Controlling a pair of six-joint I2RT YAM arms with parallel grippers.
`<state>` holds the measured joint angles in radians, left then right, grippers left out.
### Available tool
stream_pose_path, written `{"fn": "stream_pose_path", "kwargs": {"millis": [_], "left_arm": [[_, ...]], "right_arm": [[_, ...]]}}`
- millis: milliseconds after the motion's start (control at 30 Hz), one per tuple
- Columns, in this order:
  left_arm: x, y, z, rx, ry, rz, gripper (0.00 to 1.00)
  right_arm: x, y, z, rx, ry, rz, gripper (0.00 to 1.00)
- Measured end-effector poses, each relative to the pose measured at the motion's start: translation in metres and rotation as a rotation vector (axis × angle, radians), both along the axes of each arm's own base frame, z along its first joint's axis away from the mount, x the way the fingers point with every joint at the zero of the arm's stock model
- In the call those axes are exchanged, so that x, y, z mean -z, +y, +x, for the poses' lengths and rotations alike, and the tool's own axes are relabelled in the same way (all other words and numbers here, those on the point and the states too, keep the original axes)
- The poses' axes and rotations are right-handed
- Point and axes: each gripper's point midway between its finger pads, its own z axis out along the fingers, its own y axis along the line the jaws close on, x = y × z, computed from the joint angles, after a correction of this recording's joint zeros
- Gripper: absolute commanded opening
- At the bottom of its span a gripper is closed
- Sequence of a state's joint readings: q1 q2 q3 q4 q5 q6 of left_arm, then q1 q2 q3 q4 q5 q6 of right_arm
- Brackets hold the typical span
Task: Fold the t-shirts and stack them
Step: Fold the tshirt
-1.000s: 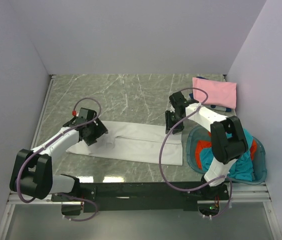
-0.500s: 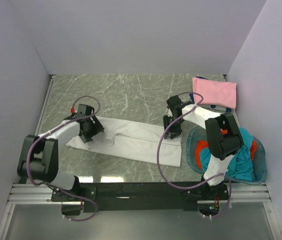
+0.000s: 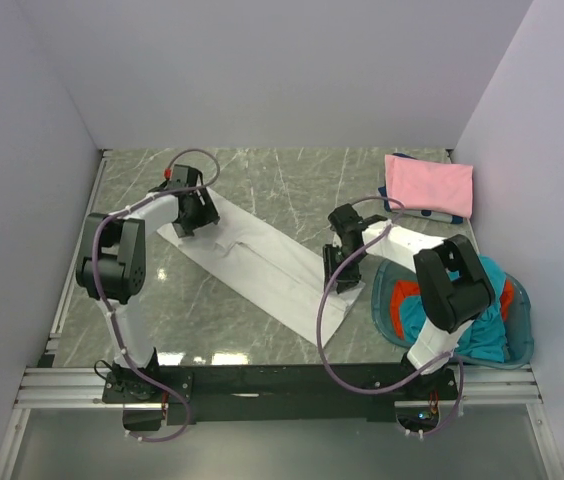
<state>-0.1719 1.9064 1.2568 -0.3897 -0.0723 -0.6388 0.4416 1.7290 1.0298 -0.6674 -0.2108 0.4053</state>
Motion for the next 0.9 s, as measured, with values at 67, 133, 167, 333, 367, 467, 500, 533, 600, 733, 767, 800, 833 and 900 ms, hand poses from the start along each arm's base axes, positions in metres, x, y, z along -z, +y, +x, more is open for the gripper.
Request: {"fn": "stream_pose_path", "kwargs": {"millis": [67,133,167,333,367,467,500,533,600,733,767,800,833,900], "left_arm": [[-0.001,-0.004,0.015,0.026,-0.013,0.001,0.78],[-0.001,-0.01,0.027,0.061,-0.027,0.002,0.78],[-0.002,-0.014,0.033,0.078,-0.035,0.003,0.77],[-0.003,-0.037,0.061,0.18,-0.074,0.013,0.77],[-0.004,-0.043,0.066,0.199,-0.086,0.013,0.77],[-0.004,-0.059,0.076,0.254,-0.107,0.012,0.77],[-0.004,-0.064,0.079,0.271,-0.115,0.01,0.77],[-0.005,-0.069,0.082,0.285,-0.122,0.007,0.77],[-0.005,-0.078,0.086,0.314,-0.139,-0.003,0.77],[-0.007,-0.096,0.094,0.368,-0.169,-0.034,0.77],[-0.007,-0.1,0.097,0.381,-0.179,-0.045,0.77],[-0.008,-0.105,0.1,0.393,-0.19,-0.057,0.77],[-0.008,-0.109,0.103,0.402,-0.2,-0.068,0.77],[-0.009,-0.117,0.108,0.421,-0.218,-0.089,0.77]], "right_arm": [[0.0,0.003,-0.008,-0.001,0.008,0.005,0.46],[0.0,0.007,-0.016,-0.004,0.013,0.011,0.46],[0.0,0.009,-0.02,-0.005,0.013,0.015,0.46],[0.0,0.023,-0.04,-0.022,0.028,0.031,0.46],[0.0,0.026,-0.043,-0.027,0.031,0.032,0.46],[0.0,0.036,-0.052,-0.046,0.04,0.032,0.46],[0.0,0.039,-0.055,-0.051,0.044,0.032,0.46],[0.0,0.041,-0.058,-0.057,0.045,0.031,0.46],[0.0,0.047,-0.064,-0.07,0.052,0.029,0.46],[0.0,0.062,-0.073,-0.101,0.066,0.024,0.46],[0.0,0.067,-0.075,-0.107,0.068,0.025,0.46],[-0.001,0.071,-0.077,-0.114,0.068,0.026,0.46],[-0.001,0.075,-0.079,-0.121,0.07,0.026,0.46],[-0.001,0.085,-0.083,-0.132,0.073,0.029,0.46]]}}
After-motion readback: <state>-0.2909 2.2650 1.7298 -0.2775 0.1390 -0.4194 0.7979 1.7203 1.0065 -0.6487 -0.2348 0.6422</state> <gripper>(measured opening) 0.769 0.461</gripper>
